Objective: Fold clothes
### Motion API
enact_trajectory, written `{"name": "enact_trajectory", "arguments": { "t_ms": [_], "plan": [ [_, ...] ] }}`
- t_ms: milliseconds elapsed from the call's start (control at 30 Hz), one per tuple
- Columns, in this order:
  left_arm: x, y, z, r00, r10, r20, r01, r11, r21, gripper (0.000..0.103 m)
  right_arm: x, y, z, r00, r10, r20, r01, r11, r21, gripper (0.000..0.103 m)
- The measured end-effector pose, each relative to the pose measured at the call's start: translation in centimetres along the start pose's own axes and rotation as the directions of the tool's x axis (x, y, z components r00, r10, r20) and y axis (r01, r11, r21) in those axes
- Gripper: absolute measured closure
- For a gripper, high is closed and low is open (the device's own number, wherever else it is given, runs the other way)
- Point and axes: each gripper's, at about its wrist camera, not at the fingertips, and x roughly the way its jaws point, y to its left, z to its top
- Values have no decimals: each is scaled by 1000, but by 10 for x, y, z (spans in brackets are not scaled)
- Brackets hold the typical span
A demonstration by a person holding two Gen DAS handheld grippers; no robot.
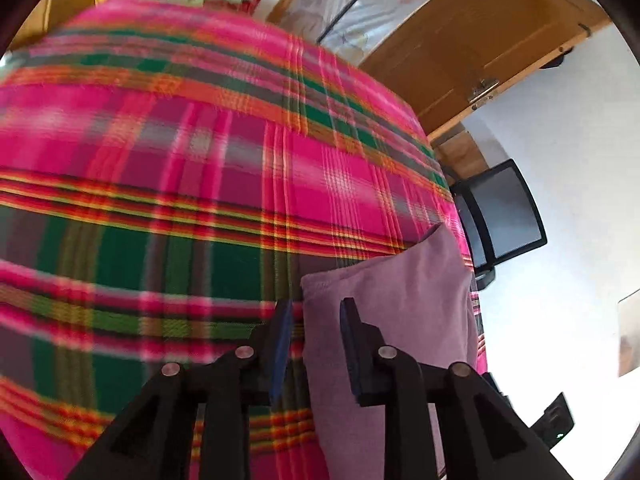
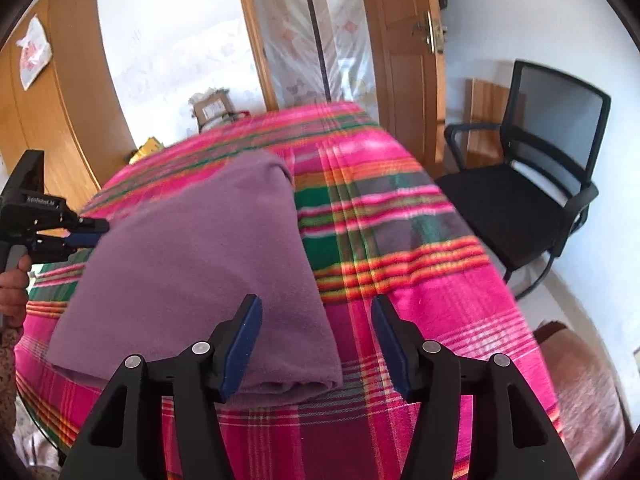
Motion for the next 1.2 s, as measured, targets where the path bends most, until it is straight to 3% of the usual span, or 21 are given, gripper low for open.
{"name": "enact_trajectory", "arguments": {
  "t_ms": [67,167,333,400,567,767,1000,1133,1200],
  "plan": [
    [-10,-13,-9,999,-34,20,33,998,47,79,-4,9,2,999,39,24,-38,999,-21,44],
    [-6,-35,-22,995,-87,-42,91,989,117,79,-2,30,6,994,108,27,-106,992,-70,47],
    [10,-60,-46,994,-32,-102,57,968,244,79,3,64,7,981,192,13,-188,972,-141,47],
    [11,-62,-51,997,-14,-77,34,962,272,79,5,73,6,978,209,-1,-206,964,-165,47],
    [16,-57,-54,997,41,-69,-18,951,309,79,18,81,-2,981,186,-56,-194,958,-212,51],
    [25,-62,-65,993,115,-36,-91,915,393,79,26,86,-12,988,137,-69,-151,954,-259,53],
    [16,-51,-64,998,51,-46,-33,947,320,79,23,84,-12,986,145,-77,-160,956,-247,53],
    [6,-49,-67,997,56,-44,-41,958,283,78,6,79,-5,990,137,-31,-141,961,-237,53],
    [3,-52,-75,996,83,-33,-69,947,314,77,-1,78,-5,989,142,-26,-144,959,-243,53]
  ]
}}
